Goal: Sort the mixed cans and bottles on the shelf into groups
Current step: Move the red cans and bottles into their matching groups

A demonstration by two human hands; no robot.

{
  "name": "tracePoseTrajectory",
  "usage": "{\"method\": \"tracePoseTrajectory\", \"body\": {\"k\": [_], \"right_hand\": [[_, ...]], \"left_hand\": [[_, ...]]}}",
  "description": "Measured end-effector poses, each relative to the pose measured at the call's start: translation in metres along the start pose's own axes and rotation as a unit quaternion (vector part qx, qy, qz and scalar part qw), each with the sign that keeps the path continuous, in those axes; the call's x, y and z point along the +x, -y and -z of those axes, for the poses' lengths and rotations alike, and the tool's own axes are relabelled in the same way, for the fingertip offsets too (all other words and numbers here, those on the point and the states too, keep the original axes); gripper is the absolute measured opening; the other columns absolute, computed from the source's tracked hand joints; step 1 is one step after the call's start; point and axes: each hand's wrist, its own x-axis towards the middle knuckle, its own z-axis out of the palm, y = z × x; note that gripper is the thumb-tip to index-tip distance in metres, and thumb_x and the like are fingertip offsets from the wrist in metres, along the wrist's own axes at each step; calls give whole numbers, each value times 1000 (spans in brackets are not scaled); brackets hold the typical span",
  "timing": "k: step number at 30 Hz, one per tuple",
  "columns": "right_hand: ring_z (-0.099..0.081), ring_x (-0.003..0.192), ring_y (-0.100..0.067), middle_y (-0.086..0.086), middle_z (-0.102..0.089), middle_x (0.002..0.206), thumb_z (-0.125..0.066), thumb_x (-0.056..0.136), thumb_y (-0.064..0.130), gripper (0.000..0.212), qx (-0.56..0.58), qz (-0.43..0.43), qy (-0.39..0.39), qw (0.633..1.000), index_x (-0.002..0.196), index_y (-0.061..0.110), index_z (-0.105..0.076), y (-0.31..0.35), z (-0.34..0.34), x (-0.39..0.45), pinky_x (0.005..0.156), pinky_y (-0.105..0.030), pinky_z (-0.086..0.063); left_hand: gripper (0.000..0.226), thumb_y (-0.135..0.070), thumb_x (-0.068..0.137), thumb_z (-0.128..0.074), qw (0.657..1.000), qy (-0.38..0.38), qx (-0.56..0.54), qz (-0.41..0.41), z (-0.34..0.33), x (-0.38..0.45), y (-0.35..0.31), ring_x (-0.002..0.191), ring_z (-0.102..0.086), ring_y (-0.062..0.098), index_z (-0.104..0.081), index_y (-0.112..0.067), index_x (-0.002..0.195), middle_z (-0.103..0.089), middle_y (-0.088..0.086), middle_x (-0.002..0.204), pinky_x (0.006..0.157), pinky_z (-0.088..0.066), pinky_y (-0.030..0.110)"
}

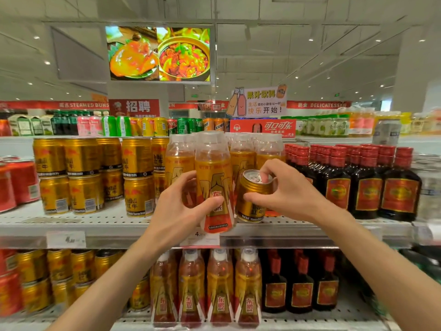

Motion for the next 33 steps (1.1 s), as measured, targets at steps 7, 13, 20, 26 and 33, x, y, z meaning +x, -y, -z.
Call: {"method": "tracePoseTrajectory", "body": {"k": [7, 13, 20, 26, 33], "right_hand": [[-61, 78, -24, -1, -63, 89, -78, 68, 58, 46, 54, -13, -2, 998, 83, 29, -45, -16, 34, -22, 70, -43, -55], [-61, 76, -22, 0, -62, 89, -83, 74, 44, 42, 57, -13, -7, 998, 82, 27, -45, -25, 31, -30, 68, -37, -53], [-62, 78, -20, 2, -63, 90, -81, 71, 51, 43, 53, -23, -5, 998, 83, 29, -46, -33, 27, -30, 72, -42, -56], [-64, 78, -18, 4, -66, 91, -82, 72, 51, 43, 59, -32, -5, 998, 83, 29, -47, -34, 27, -31, 72, -42, -58], [-60, 73, -12, 7, -65, 88, -80, 72, 54, 43, 62, -58, -25, 996, 87, 28, -50, -33, 25, -36, 67, -36, -55]], "left_hand": [[78, -54, 78, -81, 998, -13, 46, -44, -43, 6, -17, 103, -53, 0, -51, -20, 142, -54, -12, 122, 87, -41, 8], [96, -63, 81, -73, 991, -36, 112, -71, -58, 11, -18, 127, -57, 12, -32, -24, 158, -59, -7, 142, 109, -50, 36], [103, -79, 84, -47, 951, -18, 294, -96, -58, 21, -17, 75, -65, 16, -9, -25, 164, -66, -1, 102, 69, -63, 36], [91, -61, 96, -49, 935, 3, 319, -154, -65, 33, -9, 61, -69, 11, 14, -39, 158, -74, -8, 76, 62, -63, 37], [87, -44, 101, -56, 956, 45, 266, -111, -69, 33, -6, 69, -69, 10, 6, -39, 161, -73, -11, 84, 69, -63, 35]]}}
